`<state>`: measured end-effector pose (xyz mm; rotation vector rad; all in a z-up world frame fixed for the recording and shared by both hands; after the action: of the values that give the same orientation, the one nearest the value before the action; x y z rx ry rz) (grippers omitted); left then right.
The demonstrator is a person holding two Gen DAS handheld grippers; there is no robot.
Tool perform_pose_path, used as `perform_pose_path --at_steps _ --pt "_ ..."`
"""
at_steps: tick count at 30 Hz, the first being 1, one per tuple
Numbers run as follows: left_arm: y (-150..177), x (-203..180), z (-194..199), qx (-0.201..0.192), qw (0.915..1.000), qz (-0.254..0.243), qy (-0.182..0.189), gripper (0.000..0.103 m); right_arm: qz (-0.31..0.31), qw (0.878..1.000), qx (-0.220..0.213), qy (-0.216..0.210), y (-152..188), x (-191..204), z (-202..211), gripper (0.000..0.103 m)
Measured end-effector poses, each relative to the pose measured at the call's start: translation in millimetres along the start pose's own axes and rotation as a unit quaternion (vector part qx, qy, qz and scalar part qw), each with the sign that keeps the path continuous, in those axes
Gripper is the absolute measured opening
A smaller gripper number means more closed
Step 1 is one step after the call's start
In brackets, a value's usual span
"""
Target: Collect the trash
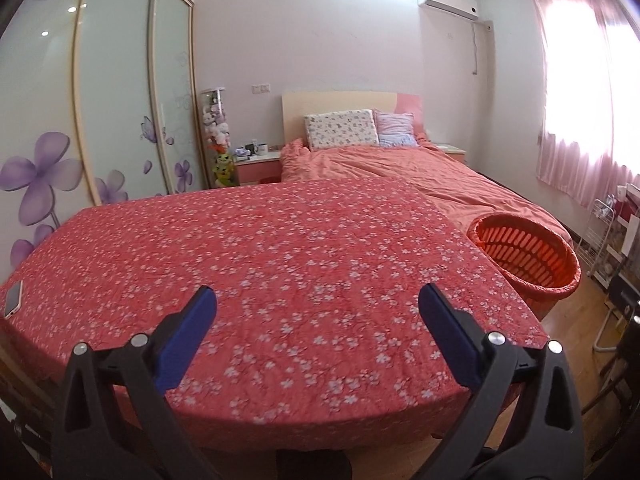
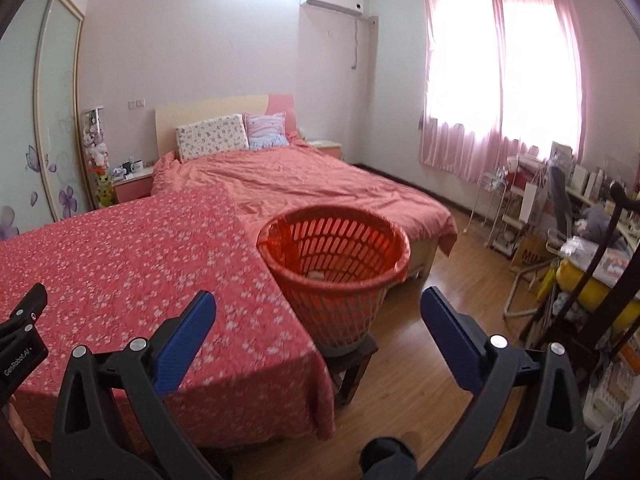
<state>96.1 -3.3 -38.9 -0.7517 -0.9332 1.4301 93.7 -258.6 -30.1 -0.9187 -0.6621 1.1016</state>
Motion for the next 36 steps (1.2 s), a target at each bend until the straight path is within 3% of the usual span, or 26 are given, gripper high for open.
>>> perform_pose_path --at_steps 15,26,36 --pt "2 4 15 0.001 0.9999 0.005 -0.015 0.099 -0.003 0.999 0.027 0.026 14 2 6 0.101" --pt "1 1 16 0.004 0.9998 0.006 -0.020 0.099 0.001 0.998 0.022 0.057 14 -3 9 0.101" --pt "-6 -3 22 -0.011 0.9998 0.007 -0.018 0.099 0.003 0.999 0.014 0.048 9 0 13 0.101"
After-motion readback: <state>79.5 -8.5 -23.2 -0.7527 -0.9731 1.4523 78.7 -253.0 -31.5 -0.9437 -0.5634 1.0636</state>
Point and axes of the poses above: each gripper's, at about its wrist camera, not at the fingertips, and z roughly against the way its jaws point, x to its left, y to its underside, the point moved 9 cm from there along -z, roughly the way its jaws point, and after that the axes turned 4 degrees about -y, right-handed, at the moved point
